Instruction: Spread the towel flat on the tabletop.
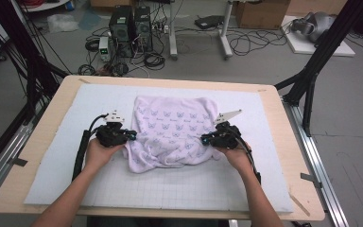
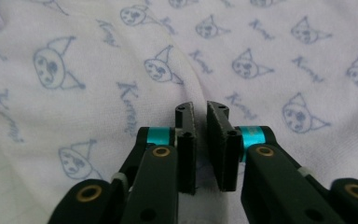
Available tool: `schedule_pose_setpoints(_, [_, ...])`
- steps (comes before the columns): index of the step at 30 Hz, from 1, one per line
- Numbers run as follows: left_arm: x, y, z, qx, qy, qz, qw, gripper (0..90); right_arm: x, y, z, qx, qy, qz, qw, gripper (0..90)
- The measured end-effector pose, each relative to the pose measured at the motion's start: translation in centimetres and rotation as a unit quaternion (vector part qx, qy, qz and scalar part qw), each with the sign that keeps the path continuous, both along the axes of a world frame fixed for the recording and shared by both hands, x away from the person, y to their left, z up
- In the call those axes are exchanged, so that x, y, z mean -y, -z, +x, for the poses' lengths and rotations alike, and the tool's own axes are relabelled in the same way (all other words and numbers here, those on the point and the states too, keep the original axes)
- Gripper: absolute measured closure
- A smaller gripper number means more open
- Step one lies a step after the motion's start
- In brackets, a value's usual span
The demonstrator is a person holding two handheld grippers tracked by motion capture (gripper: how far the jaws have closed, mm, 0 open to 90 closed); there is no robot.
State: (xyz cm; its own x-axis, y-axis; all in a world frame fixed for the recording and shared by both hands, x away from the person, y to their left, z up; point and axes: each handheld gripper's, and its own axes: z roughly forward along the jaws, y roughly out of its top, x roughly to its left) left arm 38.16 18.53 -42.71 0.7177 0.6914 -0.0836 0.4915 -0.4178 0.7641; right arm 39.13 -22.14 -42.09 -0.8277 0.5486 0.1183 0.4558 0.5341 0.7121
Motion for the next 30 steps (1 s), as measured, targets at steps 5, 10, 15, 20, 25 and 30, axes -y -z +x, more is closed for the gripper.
schedule_pose_setpoints(5, [-0.9, -1.4, -1.0, 0.016, -0.012, -0.019, 0.9996, 64.8, 1.0, -1.4, -0.8, 0.021, 0.011, 0.033, 0.9992, 68.9])
schedule_pose_setpoints(10, [-1.4, -2.9, -3.5, 0.05, 0.005, -0.02, 0.9986, 58.5, 1.4, -3.6, -3.3, 0.063, 0.004, 0.052, 0.9967, 62.0])
schedule_pose_setpoints(15, [-1.4, -3.1, -5.7, 0.047, 0.031, -0.03, 0.998, 49.6, 0.6, -4.3, -5.9, 0.082, -0.026, 0.043, 0.9954, 56.2])
schedule_pose_setpoints(20, [-0.5, -2.1, -7.4, 0.037, 0.056, -0.035, 0.9971, 46.5, -0.2, -3.8, -7.6, 0.08, -0.051, 0.061, 0.9936, 52.0])
schedule_pose_setpoints(25, [0.8, -0.5, -8.2, 0.02, 0.085, -0.01, 0.9961, 46.0, -1.5, -1.7, -8.4, 0.062, -0.056, 0.045, 0.9955, 47.5])
schedule_pose_setpoints(30, [2.2, 0.7, -8.2, -0.002, 0.11, 0.029, 0.9935, 66.2, -3.4, 0.1, -8.3, 0.055, -0.072, 0.014, 0.9958, 55.6])
